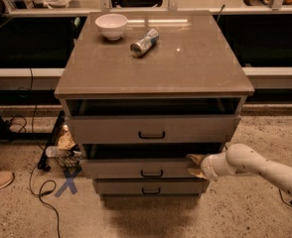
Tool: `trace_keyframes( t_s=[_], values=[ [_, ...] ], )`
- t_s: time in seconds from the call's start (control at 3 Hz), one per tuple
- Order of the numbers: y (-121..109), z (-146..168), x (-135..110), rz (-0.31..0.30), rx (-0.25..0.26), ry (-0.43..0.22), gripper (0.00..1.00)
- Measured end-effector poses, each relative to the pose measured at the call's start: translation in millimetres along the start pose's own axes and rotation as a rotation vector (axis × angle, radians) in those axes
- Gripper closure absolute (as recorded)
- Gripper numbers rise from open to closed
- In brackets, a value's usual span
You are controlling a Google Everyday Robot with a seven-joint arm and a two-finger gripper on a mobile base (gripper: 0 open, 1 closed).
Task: Open middle drawer
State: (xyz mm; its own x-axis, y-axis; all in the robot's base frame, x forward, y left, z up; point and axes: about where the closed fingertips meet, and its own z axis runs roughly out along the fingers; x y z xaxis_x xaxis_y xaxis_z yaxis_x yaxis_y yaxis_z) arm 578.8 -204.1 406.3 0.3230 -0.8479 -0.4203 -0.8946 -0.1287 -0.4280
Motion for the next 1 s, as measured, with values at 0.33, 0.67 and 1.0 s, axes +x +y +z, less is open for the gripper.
trace_keyframes(
  t_s=[0.33, 0.67, 1.0],
  values=[
    [-0.2, -0.4, -0.2, 0.0, 0.0, 0.0, 1.0],
    [-0.4, -0.8, -0.4, 0.0, 0.0, 0.0, 0.81],
    [-0.5, -1.0, -0.6, 0.0, 0.0, 0.0, 0.58]
  ],
)
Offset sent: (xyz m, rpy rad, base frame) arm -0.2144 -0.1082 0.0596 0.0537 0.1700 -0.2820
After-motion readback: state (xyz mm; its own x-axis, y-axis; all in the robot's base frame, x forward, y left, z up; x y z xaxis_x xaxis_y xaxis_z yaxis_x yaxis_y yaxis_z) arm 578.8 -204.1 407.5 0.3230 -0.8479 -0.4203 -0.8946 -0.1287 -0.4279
